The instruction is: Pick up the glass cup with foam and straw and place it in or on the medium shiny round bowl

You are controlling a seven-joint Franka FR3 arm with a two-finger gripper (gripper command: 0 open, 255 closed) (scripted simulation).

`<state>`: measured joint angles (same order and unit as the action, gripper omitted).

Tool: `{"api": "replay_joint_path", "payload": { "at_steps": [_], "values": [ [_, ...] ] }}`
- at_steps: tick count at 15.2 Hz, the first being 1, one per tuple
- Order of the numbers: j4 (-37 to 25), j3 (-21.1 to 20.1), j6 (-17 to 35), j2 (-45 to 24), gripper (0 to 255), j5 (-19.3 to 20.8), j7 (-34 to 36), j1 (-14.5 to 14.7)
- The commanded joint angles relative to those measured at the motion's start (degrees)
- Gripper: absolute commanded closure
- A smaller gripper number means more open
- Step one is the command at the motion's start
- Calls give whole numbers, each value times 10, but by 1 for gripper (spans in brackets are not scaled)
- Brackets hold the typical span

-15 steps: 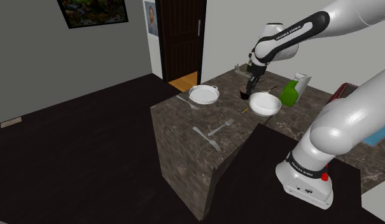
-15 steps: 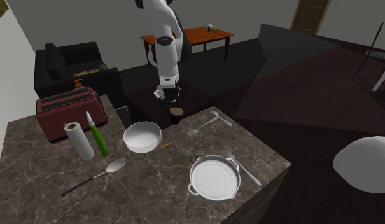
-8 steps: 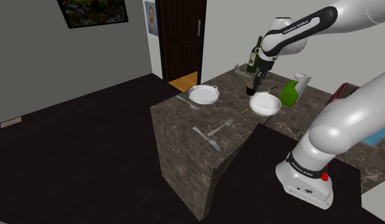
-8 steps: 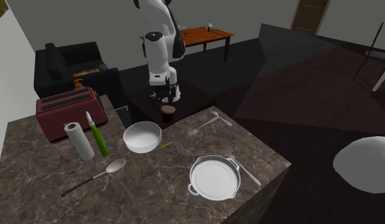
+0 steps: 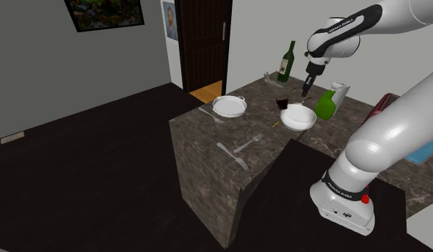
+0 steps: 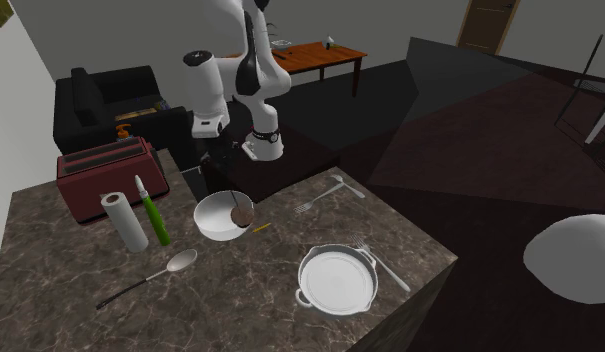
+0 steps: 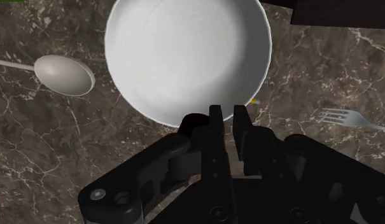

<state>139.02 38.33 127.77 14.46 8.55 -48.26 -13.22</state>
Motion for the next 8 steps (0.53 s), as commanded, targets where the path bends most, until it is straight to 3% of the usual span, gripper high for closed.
{"api": "replay_joint_path", "payload": {
  "at_steps": [1, 4, 5, 8],
  "values": [
    [-2, 11, 12, -15, 255, -7, -17, 0],
    [3, 12, 20, -19, 255, -9, -18, 1],
    [3, 12, 20, -19, 0, -9, -18, 1],
    [3, 5, 89, -69, 0, -38, -1, 24]
  ]
}}
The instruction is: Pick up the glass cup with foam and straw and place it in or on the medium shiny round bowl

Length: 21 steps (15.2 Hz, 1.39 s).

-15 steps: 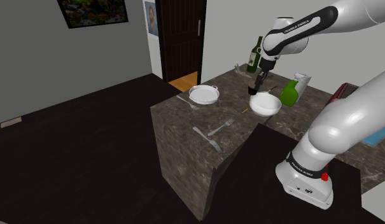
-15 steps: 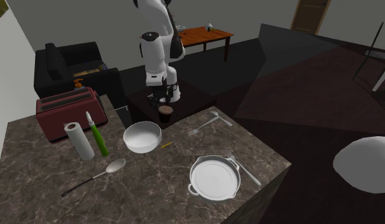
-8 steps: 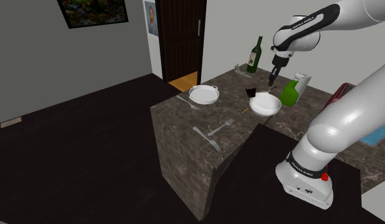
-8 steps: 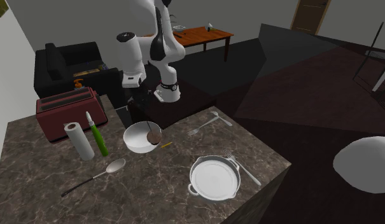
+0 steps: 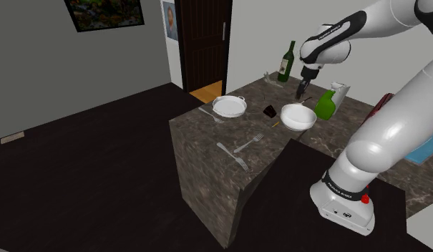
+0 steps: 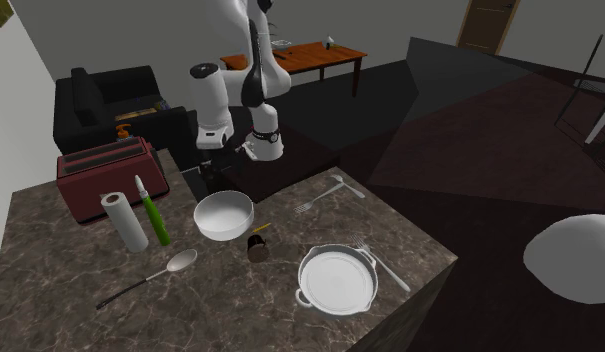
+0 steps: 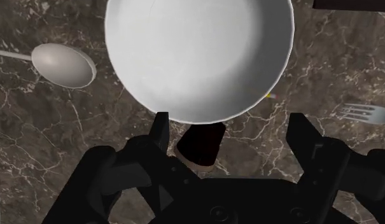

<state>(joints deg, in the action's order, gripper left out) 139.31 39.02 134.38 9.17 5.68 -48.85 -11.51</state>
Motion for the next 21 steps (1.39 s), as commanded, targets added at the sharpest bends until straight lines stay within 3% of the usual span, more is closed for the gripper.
{"api": "replay_joint_path", "payload": {
  "at_steps": [1, 6, 11, 19, 21],
  "values": [
    [-2, -5, 45, -34, 0, -21, 9, 14],
    [-30, -27, 143, -135, 0, -89, 22, 43],
    [-85, -63, 219, -240, 0, -154, 35, 51],
    [-108, -112, 260, -307, 0, -218, -8, 9],
    [-108, -112, 260, -307, 0, -217, -8, 8]
  ]
}}
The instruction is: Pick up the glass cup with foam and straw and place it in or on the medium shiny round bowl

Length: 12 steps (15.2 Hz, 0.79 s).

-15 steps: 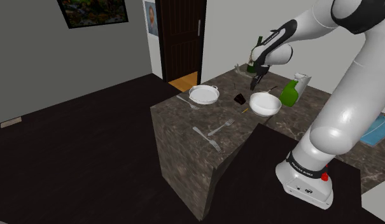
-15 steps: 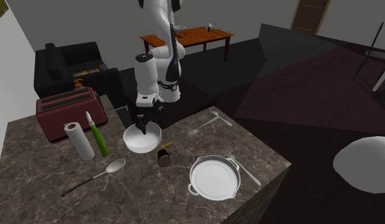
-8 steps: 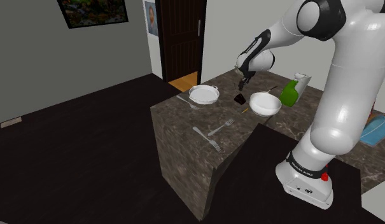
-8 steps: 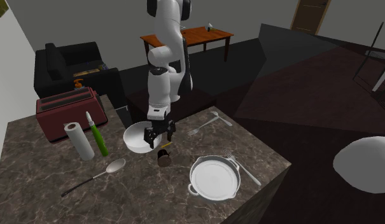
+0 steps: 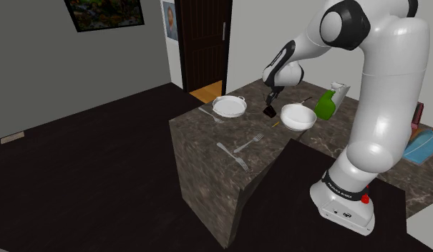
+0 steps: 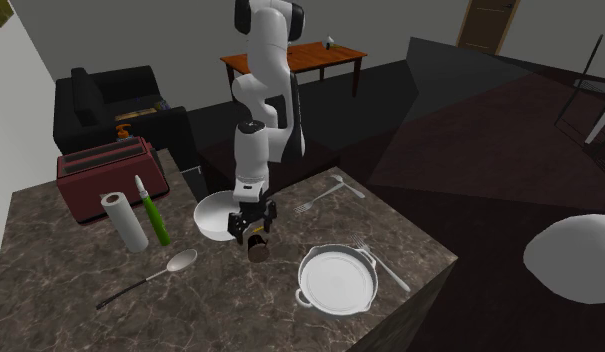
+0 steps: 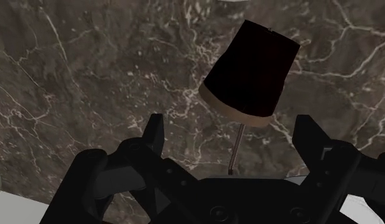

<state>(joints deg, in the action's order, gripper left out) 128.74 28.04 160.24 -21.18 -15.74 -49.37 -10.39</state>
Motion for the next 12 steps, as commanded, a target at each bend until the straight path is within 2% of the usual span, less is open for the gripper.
{"api": "replay_joint_path", "payload": {
  "at_steps": [1, 6, 7, 12],
  "values": [
    [-3, -3, 1, -4, 0, -3, -2, -3],
    [-2, -3, 1, -3, 0, -3, -2, -3],
    [-2, -3, 1, -3, 255, -3, -2, -3],
    [-2, -3, 1, -3, 255, -3, -2, -3]
  ]
}}
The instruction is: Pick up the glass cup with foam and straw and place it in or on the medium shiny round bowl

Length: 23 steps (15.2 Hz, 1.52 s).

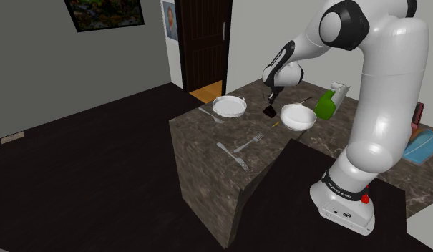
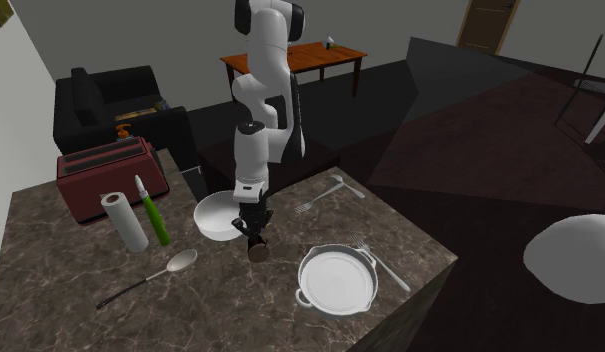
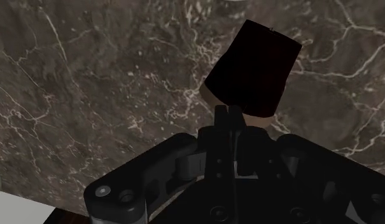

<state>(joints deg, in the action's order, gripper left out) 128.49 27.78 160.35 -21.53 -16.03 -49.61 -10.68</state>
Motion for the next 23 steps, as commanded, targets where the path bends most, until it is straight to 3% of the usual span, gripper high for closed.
{"api": "replay_joint_path", "payload": {
  "at_steps": [1, 4, 5, 6, 7, 8, 15, 23],
  "values": [
    [0, 0, 0, 0, 255, 0, 0, 0],
    [0, 0, 0, 0, 255, 0, 0, 0],
    [0, 0, 0, 0, 0, 0, 0, 0],
    [17, -74, 31, 5, 0, -112, -52, -74],
    [27, -171, 60, 6, 0, -237, -119, -169],
    [29, -201, 67, 5, 0, -271, -139, -198],
    [-13, -243, 96, -63, 0, -316, -180, -227],
    [-13, -243, 96, -63, 0, -316, -179, -227]
  ]
}}
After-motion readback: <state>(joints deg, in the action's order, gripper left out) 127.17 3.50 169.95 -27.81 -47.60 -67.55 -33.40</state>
